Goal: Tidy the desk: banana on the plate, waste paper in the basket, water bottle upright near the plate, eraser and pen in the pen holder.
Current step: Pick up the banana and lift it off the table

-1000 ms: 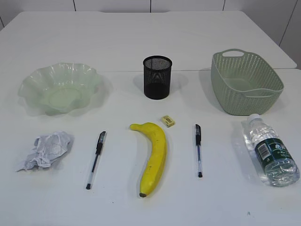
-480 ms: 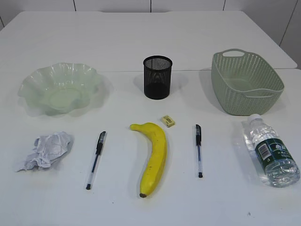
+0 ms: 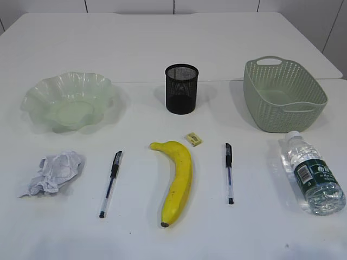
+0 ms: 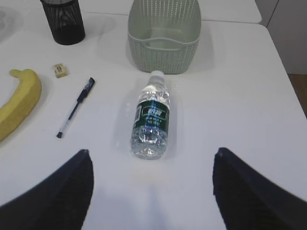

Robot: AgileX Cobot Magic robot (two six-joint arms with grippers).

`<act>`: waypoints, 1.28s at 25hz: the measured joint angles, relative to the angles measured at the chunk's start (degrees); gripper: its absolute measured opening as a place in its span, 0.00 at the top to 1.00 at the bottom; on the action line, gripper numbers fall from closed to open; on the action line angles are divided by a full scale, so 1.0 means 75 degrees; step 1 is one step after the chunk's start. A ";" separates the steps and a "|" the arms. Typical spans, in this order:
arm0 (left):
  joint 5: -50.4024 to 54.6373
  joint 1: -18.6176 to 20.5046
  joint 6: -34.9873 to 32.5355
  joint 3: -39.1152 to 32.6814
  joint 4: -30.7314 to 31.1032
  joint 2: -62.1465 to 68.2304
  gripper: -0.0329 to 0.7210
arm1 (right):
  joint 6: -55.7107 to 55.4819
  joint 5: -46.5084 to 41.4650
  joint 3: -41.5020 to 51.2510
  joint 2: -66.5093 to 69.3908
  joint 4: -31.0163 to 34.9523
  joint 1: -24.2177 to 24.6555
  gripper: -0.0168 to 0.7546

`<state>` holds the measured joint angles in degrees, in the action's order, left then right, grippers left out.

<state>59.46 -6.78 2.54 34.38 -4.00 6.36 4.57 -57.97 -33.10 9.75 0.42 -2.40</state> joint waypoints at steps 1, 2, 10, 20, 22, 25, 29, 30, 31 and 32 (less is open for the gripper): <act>0.0000 0.0000 -0.0066 0.0188 -0.0030 0.0334 0.34 | 0.0000 0.0163 -0.0061 0.0187 0.0031 0.0000 0.23; 0.0000 0.0000 -0.0107 0.0404 -0.0072 0.0619 0.34 | 0.0000 0.0363 -0.0147 0.0330 0.0072 0.0000 0.23; -0.0379 0.0000 -0.0521 0.2200 -0.0706 0.3027 0.34 | 0.0010 0.0909 -0.0885 0.1885 0.0380 0.0000 0.23; -0.0719 -0.0067 -0.0621 0.3641 -0.1531 0.5178 0.34 | 0.0010 0.1110 -0.1747 0.3322 0.0380 0.0000 0.23; -0.0758 -0.0234 -0.0621 0.3856 -0.1567 0.5652 0.34 | 0.0010 0.1159 -0.1747 0.3423 0.0380 0.0000 0.23; -0.0804 -0.0620 -0.0621 0.4157 -0.1637 0.6431 0.34 | 0.0010 0.1178 -0.1761 0.3455 0.0398 0.0000 0.23; -0.0850 -0.1352 -0.0605 0.4623 -0.1701 0.7633 0.34 | 0.0010 0.1191 -0.1760 0.3455 0.0404 0.0000 0.23; -0.0862 -0.1512 -0.0547 0.4767 -0.1704 0.7965 0.34 | 0.0010 0.1191 -0.1760 0.3455 0.0416 0.0000 0.23; -0.0878 -0.1697 -0.0493 0.4895 -0.1704 0.8307 0.34 | 0.0010 0.1191 -0.1760 0.3455 0.0416 0.0000 0.23; -0.0892 -0.1879 -0.0409 0.5058 -0.1704 0.8596 0.34 | 0.0010 0.1191 -0.1760 0.3455 0.0416 0.0000 0.23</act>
<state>52.77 -20.87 -0.53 72.31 -16.78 70.83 4.65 -49.04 -46.30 35.65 3.54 -2.40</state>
